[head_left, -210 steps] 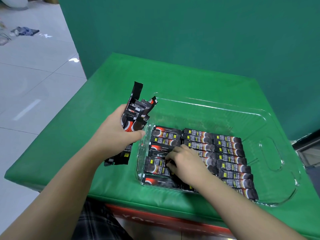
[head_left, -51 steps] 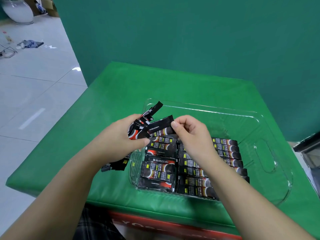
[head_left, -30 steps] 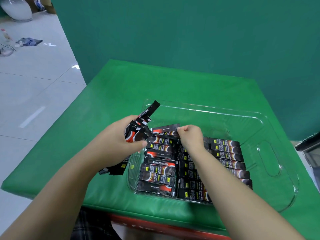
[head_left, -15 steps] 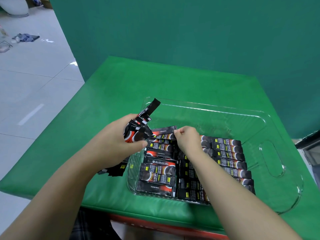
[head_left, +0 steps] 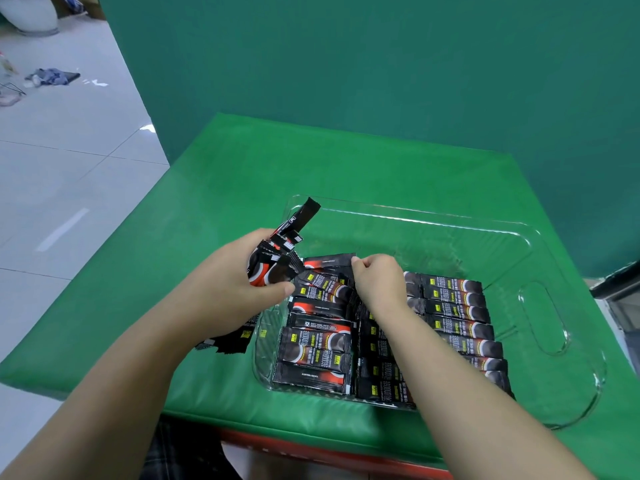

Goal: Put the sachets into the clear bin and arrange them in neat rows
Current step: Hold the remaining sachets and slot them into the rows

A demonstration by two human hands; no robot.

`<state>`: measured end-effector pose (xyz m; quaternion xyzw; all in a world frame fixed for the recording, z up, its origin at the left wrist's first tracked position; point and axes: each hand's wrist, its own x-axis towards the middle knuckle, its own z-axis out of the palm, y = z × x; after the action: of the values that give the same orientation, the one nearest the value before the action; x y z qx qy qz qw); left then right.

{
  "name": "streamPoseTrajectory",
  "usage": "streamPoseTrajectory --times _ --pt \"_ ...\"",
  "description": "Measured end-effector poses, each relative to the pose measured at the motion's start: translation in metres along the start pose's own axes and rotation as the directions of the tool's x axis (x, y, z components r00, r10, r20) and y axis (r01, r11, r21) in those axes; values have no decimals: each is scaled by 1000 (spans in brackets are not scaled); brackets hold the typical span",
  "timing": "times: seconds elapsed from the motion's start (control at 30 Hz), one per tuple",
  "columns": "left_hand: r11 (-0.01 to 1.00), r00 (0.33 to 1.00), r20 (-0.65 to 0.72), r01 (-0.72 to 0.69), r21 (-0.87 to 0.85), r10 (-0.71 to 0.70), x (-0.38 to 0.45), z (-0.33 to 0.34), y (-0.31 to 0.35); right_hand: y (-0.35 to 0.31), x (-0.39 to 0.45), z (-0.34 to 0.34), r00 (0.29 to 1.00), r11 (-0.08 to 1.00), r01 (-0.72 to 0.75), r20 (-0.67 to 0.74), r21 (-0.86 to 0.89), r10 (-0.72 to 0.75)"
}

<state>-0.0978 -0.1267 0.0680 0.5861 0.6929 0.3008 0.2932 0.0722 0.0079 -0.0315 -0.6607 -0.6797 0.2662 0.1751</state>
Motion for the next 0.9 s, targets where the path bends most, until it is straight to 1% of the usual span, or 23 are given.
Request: streamPoseTrajectory --times 0.07,0.1,0.17,0.23,0.3,0.37,0.47,0.9 --pt "1000 1000 5 -2 -4 2 0 0 0 0 -3 2 997 984 55 -43 -170 -63" --pt "1000 1000 4 -6 -5 6 0 0 0 0 -4 3 992 971 84 -72 -225 -102" --pt "1000 1000 2 -13 -5 13 -1 0 0 1 -8 2 976 947 170 -84 -271 -199" --pt "1000 1000 3 -15 -6 15 -1 0 0 1 -12 0 946 890 299 -14 -344 -323" --pt "1000 1000 5 -18 -5 18 -1 0 0 -2 -14 1 918 817 390 115 -425 -379" --pt "1000 1000 5 -24 -12 24 0 0 0 -3 -14 3 904 773 427 203 -470 -376" --pt "999 1000 7 -29 -20 29 0 -1 -1 -5 -13 7 890 731 456 247 -508 -383" --pt "999 999 1 -40 -28 40 0 0 -2 -10 -13 8 853 689 520 275 -505 -443"
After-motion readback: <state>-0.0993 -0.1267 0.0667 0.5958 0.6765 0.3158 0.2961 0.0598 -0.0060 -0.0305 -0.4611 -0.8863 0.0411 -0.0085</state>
